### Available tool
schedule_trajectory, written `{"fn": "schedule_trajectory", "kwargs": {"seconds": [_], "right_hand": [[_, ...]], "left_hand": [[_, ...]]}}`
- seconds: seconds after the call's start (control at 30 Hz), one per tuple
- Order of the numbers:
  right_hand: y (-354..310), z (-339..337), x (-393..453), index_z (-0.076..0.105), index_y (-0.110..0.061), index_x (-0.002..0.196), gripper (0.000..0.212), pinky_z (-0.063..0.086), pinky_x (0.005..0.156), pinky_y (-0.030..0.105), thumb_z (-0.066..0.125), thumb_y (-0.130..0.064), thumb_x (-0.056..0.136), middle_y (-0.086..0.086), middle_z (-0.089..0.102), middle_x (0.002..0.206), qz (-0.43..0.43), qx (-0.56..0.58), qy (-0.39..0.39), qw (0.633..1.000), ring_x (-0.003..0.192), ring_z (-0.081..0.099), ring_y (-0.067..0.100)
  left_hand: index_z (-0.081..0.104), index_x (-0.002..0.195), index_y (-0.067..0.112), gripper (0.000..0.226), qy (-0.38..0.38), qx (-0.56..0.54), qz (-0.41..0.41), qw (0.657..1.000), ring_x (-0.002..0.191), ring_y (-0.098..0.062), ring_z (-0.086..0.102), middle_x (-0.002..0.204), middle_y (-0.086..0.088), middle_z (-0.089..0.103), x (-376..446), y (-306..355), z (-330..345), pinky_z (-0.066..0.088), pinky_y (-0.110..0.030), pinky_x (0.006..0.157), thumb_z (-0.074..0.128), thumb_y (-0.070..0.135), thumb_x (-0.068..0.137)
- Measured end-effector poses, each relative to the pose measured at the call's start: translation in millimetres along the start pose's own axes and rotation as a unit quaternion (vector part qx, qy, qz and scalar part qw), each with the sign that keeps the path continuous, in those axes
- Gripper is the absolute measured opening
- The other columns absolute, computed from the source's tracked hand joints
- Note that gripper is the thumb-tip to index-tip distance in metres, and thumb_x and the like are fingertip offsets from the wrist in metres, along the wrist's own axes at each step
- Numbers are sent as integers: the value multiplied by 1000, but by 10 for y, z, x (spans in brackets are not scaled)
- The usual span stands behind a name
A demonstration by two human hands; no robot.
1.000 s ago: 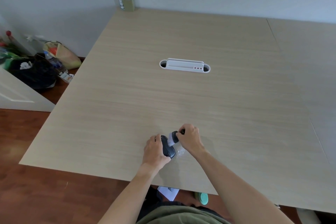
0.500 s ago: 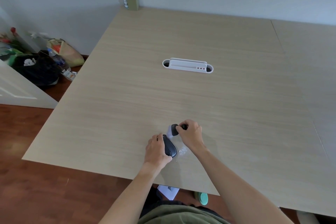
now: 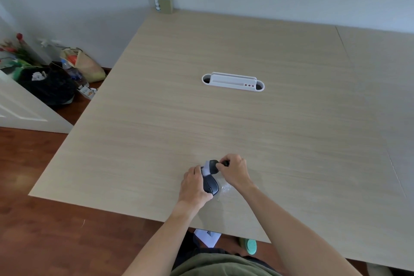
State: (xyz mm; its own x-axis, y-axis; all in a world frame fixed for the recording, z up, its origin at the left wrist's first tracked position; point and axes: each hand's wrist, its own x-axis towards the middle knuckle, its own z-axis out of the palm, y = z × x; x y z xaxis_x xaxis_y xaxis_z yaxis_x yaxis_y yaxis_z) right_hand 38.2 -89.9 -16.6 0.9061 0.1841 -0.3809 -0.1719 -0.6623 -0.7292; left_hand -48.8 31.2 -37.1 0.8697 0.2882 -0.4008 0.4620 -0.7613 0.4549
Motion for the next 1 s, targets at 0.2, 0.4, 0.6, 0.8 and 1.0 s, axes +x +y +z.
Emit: {"fn": "schedule_trajectory", "kwargs": {"seconds": [0.2, 0.4, 0.6, 0.8, 1.0], "right_hand": [[-51, -21, 38, 67, -7, 78, 6, 40, 52, 20, 62, -8, 81, 1, 63, 71, -35, -2, 54, 998, 64, 55, 16], [-16, 29, 39, 68, -5, 79, 7, 47, 54, 24, 62, -8, 80, 5, 65, 73, -5, -14, 7, 1000, 67, 60, 22], [-32, -18, 38, 65, -5, 76, 8, 48, 57, 33, 58, -6, 80, 4, 64, 73, -36, -33, 54, 997, 65, 57, 21], [27, -74, 4, 70, -2, 78, 10, 46, 54, 23, 60, -1, 78, 4, 64, 72, -29, -54, -11, 998, 63, 55, 17], [-33, -270, -25, 71, -7, 78, 8, 43, 52, 20, 65, -11, 78, 0, 63, 65, -15, 23, 15, 1000, 59, 57, 15]], "left_hand": [[34, 141, 13, 88, 4, 35, 5, 999, 126, -24, 42, 138, -2, 42, -6, 21, -7, 41, -32, 102, 78, 27, 66], [33, 141, 11, 92, 4, 64, 8, 998, 124, -24, 44, 134, -3, 43, -3, 12, 20, 41, -30, 99, 78, 36, 65], [32, 142, 11, 93, 3, 66, 12, 998, 123, -24, 44, 134, -3, 43, 6, 15, 32, 41, -30, 99, 78, 36, 65], [41, 131, 12, 81, 30, 73, 11, 997, 116, -22, 48, 125, -2, 49, 9, 28, 51, 43, -28, 95, 75, 44, 65], [45, 124, 15, 63, 77, 76, 2, 994, 113, -23, 49, 123, -1, 48, -6, 85, 59, 44, -34, 92, 61, 48, 73]]}}
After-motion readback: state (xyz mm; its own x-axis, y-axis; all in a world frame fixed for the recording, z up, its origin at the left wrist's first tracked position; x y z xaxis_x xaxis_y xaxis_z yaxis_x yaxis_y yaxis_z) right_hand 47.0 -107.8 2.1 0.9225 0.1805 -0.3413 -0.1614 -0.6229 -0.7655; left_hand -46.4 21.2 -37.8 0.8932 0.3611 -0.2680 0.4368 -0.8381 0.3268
